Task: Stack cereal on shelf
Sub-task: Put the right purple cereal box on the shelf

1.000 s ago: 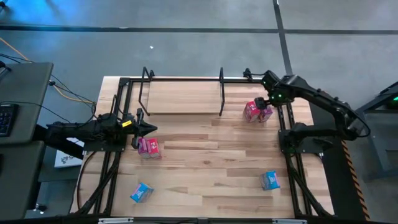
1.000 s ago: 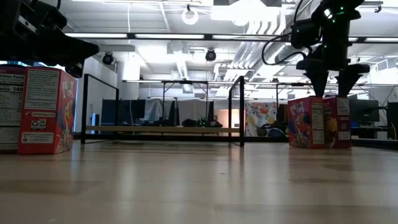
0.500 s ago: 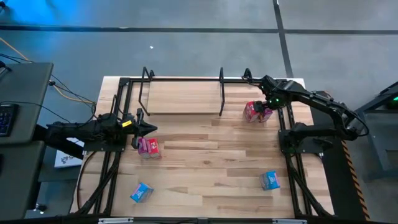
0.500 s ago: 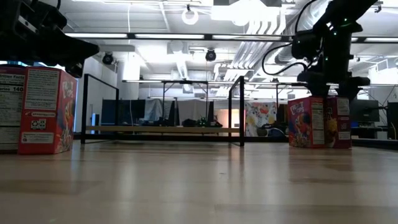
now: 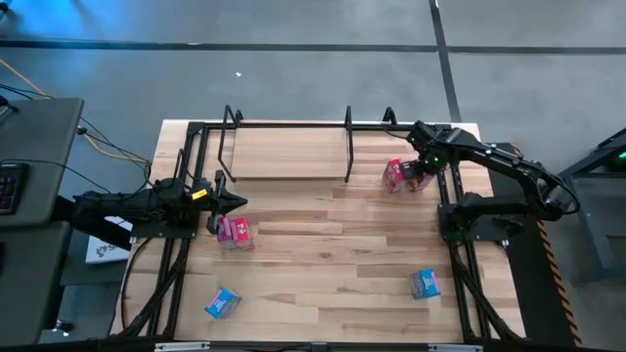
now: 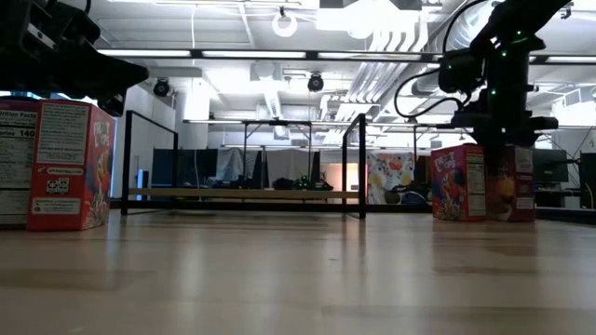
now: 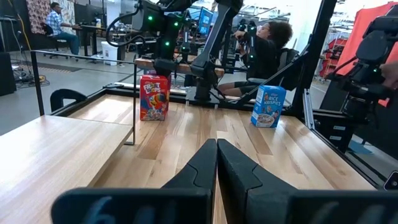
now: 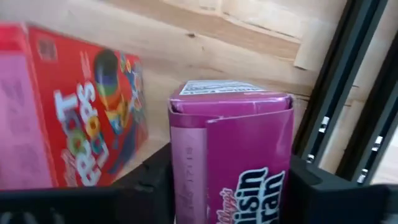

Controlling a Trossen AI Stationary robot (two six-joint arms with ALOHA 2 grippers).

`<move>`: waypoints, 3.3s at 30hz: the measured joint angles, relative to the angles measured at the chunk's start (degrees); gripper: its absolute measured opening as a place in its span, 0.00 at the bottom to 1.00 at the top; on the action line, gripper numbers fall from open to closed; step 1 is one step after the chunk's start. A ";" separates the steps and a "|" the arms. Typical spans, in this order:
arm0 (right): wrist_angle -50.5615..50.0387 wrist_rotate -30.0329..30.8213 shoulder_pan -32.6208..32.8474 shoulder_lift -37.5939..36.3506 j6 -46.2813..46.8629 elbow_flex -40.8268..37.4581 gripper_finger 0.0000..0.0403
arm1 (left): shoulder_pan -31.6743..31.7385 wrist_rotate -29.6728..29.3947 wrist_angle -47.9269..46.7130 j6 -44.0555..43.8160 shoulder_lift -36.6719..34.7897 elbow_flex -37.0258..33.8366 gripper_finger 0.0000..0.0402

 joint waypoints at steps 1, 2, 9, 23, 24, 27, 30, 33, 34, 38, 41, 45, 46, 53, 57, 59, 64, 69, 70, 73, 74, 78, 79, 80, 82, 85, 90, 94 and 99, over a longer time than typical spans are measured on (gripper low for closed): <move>-0.48 -0.17 0.00 -0.13 -0.47 0.00 0.39 | 0.01 -0.01 -0.02 -0.02 0.00 0.00 0.01; -0.92 -0.29 0.00 -0.41 -0.81 0.00 0.37 | 0.01 -0.01 -0.01 0.00 0.00 0.00 0.01; -6.16 -0.11 0.00 -3.06 -3.23 8.21 0.29 | -0.01 -0.01 -0.02 0.00 0.00 0.00 0.01; 6.81 -4.74 6.42 8.06 -6.88 44.55 0.28 | 0.00 -0.01 -0.01 -0.01 0.00 0.00 0.01; 6.80 -5.40 8.58 10.81 -7.66 46.69 0.28 | 0.00 0.00 0.00 -0.01 0.00 0.00 0.01; 6.63 -6.21 14.67 18.54 -11.27 53.71 0.28 | 0.00 0.00 -0.02 0.00 0.00 0.00 0.01; 5.28 -6.20 19.12 25.49 -15.39 60.87 0.28 | -0.01 0.00 -0.01 -0.01 0.00 0.00 0.01; 1.02 -4.77 21.55 32.23 -19.50 66.95 0.28 | 0.00 0.00 0.00 0.00 0.00 0.00 0.01; -0.25 -3.60 21.98 34.19 -20.42 68.55 0.28 | 0.01 0.00 -0.02 0.00 0.00 0.00 0.01; -3.82 1.58 22.42 41.17 -23.51 72.30 0.28 | 0.00 -0.02 -0.02 -0.02 0.00 0.00 0.01; -4.48 3.53 22.15 45.76 -24.79 73.35 0.28 | -0.01 0.00 -0.02 0.00 0.00 0.00 0.01; -4.18 3.71 20.85 50.24 -25.22 74.51 0.28 | -0.01 0.00 0.00 -0.02 0.00 0.00 0.01; -4.08 3.77 20.50 51.23 -25.22 74.51 0.28 | -0.01 0.00 0.00 -0.02 0.00 0.00 0.01; -3.36 3.58 18.28 56.23 -24.62 74.51 0.28 | -0.01 0.00 0.00 -0.02 0.00 0.00 0.01; -3.76 3.14 17.73 57.55 -24.04 74.51 0.28 | -0.01 -0.02 0.00 0.00 0.00 0.00 0.01; -3.87 3.10 17.60 57.73 -23.71 74.51 0.28 | 0.01 0.00 -0.02 -0.01 0.00 0.00 0.01; -3.31 3.21 17.25 57.90 -25.35 74.51 0.28 | 0.00 0.00 0.00 -0.01 0.00 0.00 0.01; -3.21 3.23 16.98 57.90 -27.64 74.51 0.32 | -0.01 0.00 -0.02 -0.02 0.00 0.00 0.01; -3.21 3.24 16.96 57.90 -27.94 74.51 0.34 | 0.00 -0.02 -0.02 -0.01 0.00 0.00 0.01; -3.18 3.24 16.96 57.90 -29.50 74.51 0.40 | 0.00 -0.01 -0.02 -0.01 0.00 0.00 0.01; -3.17 3.23 16.98 57.90 -30.10 74.51 0.43 | 0.01 0.00 -0.02 -0.02 0.00 0.00 0.01; -3.20 3.21 16.98 57.90 -33.77 74.51 0.50 | -0.01 0.00 0.00 0.00 0.00 0.00 0.01; -3.19 3.23 16.98 57.90 -35.14 74.51 0.51 | -0.01 0.00 -0.02 -0.02 0.00 0.00 0.01; -3.21 3.27 16.98 57.90 -36.36 74.51 0.51 | -0.01 0.00 -0.02 -0.02 0.00 0.00 0.01; -3.21 3.42 16.98 57.90 -38.47 74.51 0.52 | 0.01 -0.01 0.00 0.00 0.00 0.00 0.01; -3.23 3.52 16.98 57.90 -42.03 74.51 0.52 | 0.01 0.00 0.00 0.00 0.00 0.00 0.01; -3.46 5.21 17.03 57.90 -47.72 74.51 0.52 | 0.01 -0.01 -0.02 -0.02 0.00 -0.01 0.01; -3.67 5.89 17.03 57.90 -56.25 74.51 0.52 | 0.01 -0.01 -0.01 0.00 0.00 0.00 0.01; -3.01 9.23 17.03 57.90 -62.31 74.51 0.52 | -0.01 0.00 0.00 -0.02 0.00 0.00 0.01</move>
